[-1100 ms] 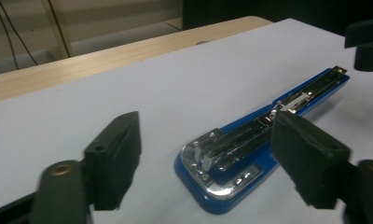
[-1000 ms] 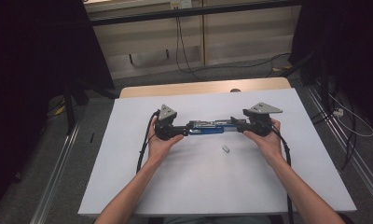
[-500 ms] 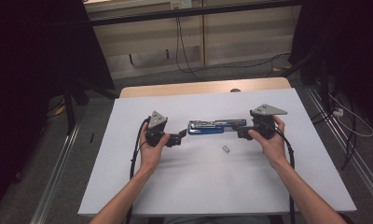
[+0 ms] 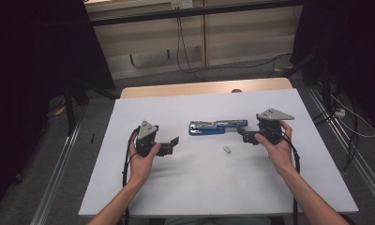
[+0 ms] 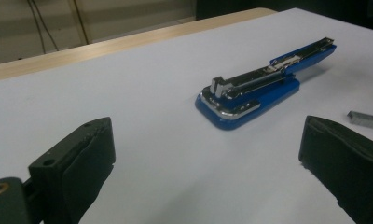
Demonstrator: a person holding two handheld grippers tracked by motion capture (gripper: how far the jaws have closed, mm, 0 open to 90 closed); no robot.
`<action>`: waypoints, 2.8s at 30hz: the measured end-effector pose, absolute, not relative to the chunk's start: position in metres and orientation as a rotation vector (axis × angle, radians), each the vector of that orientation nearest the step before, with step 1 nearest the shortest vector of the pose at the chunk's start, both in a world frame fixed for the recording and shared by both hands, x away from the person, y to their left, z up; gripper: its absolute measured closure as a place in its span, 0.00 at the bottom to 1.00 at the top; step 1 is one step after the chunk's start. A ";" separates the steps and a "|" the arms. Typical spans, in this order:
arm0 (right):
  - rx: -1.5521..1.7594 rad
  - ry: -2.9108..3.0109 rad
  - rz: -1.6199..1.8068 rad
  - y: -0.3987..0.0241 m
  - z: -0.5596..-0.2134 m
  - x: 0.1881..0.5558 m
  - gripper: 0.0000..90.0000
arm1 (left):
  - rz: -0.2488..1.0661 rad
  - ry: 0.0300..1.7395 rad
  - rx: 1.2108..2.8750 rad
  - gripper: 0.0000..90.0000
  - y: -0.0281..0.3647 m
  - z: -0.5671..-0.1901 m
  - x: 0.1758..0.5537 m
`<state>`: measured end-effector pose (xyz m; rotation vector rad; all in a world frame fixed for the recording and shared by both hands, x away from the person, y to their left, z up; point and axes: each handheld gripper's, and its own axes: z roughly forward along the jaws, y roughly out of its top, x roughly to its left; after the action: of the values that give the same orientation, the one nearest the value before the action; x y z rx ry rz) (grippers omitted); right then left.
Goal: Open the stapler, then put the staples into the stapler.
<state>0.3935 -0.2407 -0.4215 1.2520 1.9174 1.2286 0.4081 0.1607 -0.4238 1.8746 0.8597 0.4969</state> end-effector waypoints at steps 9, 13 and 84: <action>1.262 1.906 1.236 -0.244 -0.423 0.376 0.08 | 0.512 0.830 1.852 0.04 0.170 -0.423 0.384; 1.273 1.902 1.210 -0.245 -0.423 0.369 0.08 | 0.539 0.853 1.841 0.04 0.177 -0.420 0.376; 1.246 2.595 0.968 -0.184 -0.427 0.405 0.54 | 0.528 0.866 1.898 0.05 0.199 -0.427 0.327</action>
<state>0.4051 -0.1843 -0.4274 1.2461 2.5950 0.9677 0.3267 0.1991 -0.4273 1.8977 0.8663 0.5283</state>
